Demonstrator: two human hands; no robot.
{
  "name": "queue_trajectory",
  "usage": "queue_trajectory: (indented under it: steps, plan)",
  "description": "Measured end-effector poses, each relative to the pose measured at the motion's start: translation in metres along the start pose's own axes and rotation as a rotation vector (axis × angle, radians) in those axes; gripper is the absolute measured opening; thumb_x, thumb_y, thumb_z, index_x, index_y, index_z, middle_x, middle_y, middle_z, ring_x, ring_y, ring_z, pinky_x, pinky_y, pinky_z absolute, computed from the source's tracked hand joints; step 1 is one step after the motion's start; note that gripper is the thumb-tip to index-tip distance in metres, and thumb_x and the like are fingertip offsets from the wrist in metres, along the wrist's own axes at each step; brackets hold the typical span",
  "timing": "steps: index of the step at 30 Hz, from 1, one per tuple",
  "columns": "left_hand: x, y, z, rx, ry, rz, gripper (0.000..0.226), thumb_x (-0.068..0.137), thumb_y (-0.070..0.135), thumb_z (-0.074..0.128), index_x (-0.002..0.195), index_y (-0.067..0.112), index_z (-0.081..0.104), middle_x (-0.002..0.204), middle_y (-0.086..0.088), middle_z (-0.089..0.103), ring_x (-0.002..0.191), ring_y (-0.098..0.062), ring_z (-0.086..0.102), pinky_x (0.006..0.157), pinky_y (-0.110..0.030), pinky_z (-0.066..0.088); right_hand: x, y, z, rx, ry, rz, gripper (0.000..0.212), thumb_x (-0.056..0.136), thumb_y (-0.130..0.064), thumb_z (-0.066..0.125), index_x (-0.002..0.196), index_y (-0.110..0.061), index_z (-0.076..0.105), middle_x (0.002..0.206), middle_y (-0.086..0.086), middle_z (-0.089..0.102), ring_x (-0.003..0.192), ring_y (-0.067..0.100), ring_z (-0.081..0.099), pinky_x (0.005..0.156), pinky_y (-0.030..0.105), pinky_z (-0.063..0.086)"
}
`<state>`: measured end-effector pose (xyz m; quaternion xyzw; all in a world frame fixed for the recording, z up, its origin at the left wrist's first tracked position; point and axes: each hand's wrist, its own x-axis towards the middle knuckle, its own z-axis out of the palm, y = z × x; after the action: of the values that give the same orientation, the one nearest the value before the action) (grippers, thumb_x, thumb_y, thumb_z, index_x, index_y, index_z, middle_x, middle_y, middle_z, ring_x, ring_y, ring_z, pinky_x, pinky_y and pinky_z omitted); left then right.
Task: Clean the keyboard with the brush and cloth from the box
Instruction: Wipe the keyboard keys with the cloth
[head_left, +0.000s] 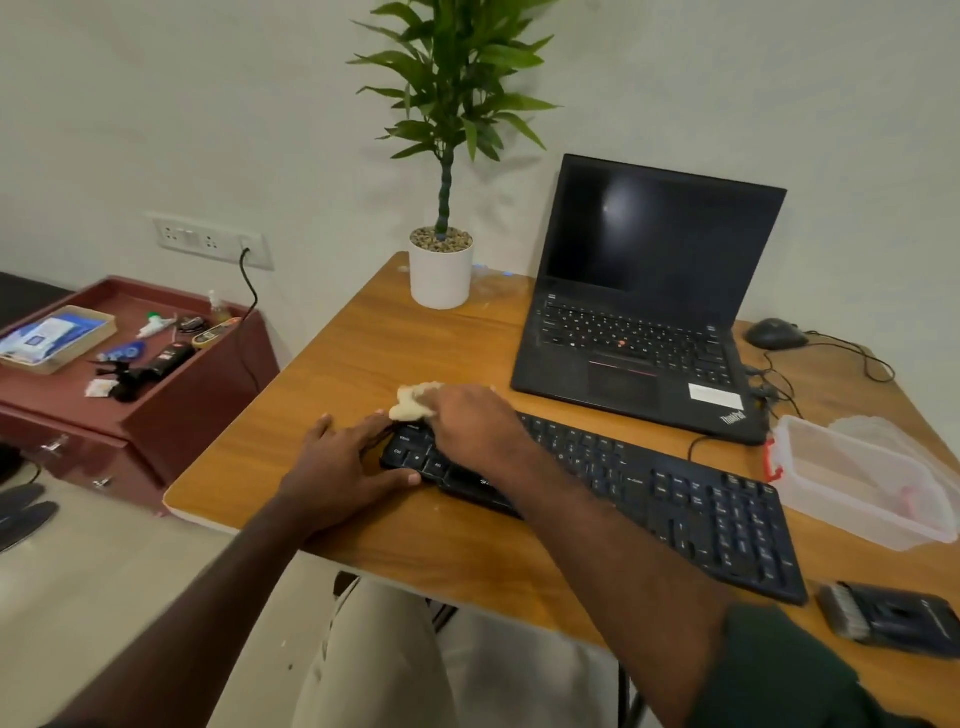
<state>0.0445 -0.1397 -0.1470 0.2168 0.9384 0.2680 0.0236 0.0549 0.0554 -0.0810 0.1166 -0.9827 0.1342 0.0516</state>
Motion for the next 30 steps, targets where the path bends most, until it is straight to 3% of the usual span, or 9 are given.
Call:
queue_trajectory:
  steps: [6, 11, 13, 17, 21, 23, 26, 28, 30]
  plan:
    - [0.003, -0.003, 0.001, -0.135, 0.081, 0.026, 0.096, 0.065, 0.082, 0.055, 0.142, 0.029, 0.029, 0.119, 0.012, 0.064, 0.115, -0.017, 0.061, 0.119, -0.050, 0.018, -0.025, -0.022, 0.011, -0.081, -0.151, -0.191, 0.044, 0.103, -0.024, 0.050, 0.147, -0.025, 0.050, 0.153, 0.009, 0.047, 0.131, 0.033, 0.048, 0.103, 0.045, 0.043]
    - [0.004, -0.007, 0.004, -0.007, -0.002, 0.085, 0.098, 0.074, 0.079, 0.044, 0.156, 0.044, 0.004, 0.150, 0.013, 0.047, 0.139, -0.006, 0.042, 0.118, -0.054, 0.012, -0.042, -0.011, 0.013, 0.096, -0.247, -0.204, 0.043, 0.103, -0.028, 0.051, 0.146, -0.027, 0.052, 0.157, 0.008, 0.044, 0.135, 0.034, 0.047, 0.114, 0.050, 0.037]
    - [0.005, -0.009, 0.004, 0.034, -0.026, 0.099, 0.089, 0.075, 0.083, 0.038, 0.152, 0.053, 0.005, 0.154, 0.015, 0.040, 0.144, -0.005, 0.033, 0.119, -0.055, 0.009, -0.049, -0.006, 0.005, 0.222, -0.237, -0.170, 0.040, 0.103, -0.027, 0.054, 0.142, -0.026, 0.057, 0.148, 0.003, 0.056, 0.128, 0.026, 0.054, 0.111, 0.041, 0.039]
    - [0.006, -0.012, 0.004, 0.080, -0.025, 0.108, 0.082, 0.072, 0.086, 0.036, 0.147, 0.057, 0.021, 0.159, 0.016, 0.031, 0.148, -0.003, 0.020, 0.118, -0.053, 0.006, -0.059, 0.001, -0.008, 0.506, -0.236, -0.033, 0.014, 0.101, -0.025, 0.057, 0.103, -0.024, 0.071, 0.092, -0.010, 0.068, 0.085, 0.009, 0.060, 0.074, 0.030, 0.045]
    - [0.004, -0.007, 0.004, 0.064, -0.028, 0.069, 0.095, 0.063, 0.101, 0.023, 0.147, 0.056, 0.025, 0.159, 0.018, 0.031, 0.148, -0.001, 0.018, 0.121, -0.050, 0.002, -0.067, 0.020, -0.014, 0.729, -0.249, 0.112, 0.021, 0.104, -0.024, 0.054, 0.089, -0.022, 0.070, 0.088, -0.003, 0.068, 0.083, 0.011, 0.061, 0.072, 0.031, 0.047]
    - [0.004, -0.003, 0.003, 0.045, -0.017, 0.042, 0.100, 0.061, 0.102, 0.023, 0.148, 0.053, 0.028, 0.158, 0.017, 0.032, 0.148, -0.001, 0.019, 0.121, -0.048, 0.001, -0.066, 0.030, -0.020, 0.987, -0.176, 0.266, 0.022, 0.105, -0.024, 0.053, 0.099, -0.017, 0.073, 0.096, 0.006, 0.074, 0.086, 0.018, 0.067, 0.067, 0.030, 0.052]
    - [0.003, 0.003, 0.001, 0.020, -0.004, 0.012, 0.095, 0.065, 0.098, 0.033, 0.148, 0.051, 0.032, 0.158, 0.013, 0.035, 0.147, -0.001, 0.021, 0.122, -0.046, 0.000, -0.055, 0.043, -0.030, 1.233, 0.162, 0.413, 0.027, 0.106, -0.024, 0.051, 0.120, -0.010, 0.068, 0.107, 0.010, 0.075, 0.093, 0.024, 0.074, 0.056, 0.029, 0.057]
    - [0.002, 0.004, 0.001, 0.026, -0.005, 0.009, 0.095, 0.065, 0.098, 0.031, 0.148, 0.051, 0.031, 0.158, 0.010, 0.035, 0.147, -0.003, 0.022, 0.122, -0.046, 0.001, -0.046, 0.049, -0.031, 0.967, 0.380, 0.323, 0.028, 0.105, -0.022, 0.052, 0.129, -0.015, 0.065, 0.104, -0.003, 0.073, 0.084, 0.003, 0.071, 0.058, 0.020, 0.055]
    - [0.002, 0.006, 0.000, 0.030, -0.011, 0.005, 0.097, 0.064, 0.099, 0.029, 0.148, 0.051, 0.031, 0.158, 0.008, 0.035, 0.147, -0.004, 0.022, 0.122, -0.047, 0.001, -0.041, 0.045, -0.025, 0.703, 0.369, 0.184, 0.036, 0.103, -0.016, 0.055, 0.138, -0.017, 0.059, 0.107, -0.009, 0.071, 0.074, -0.009, 0.061, 0.061, 0.014, 0.051]
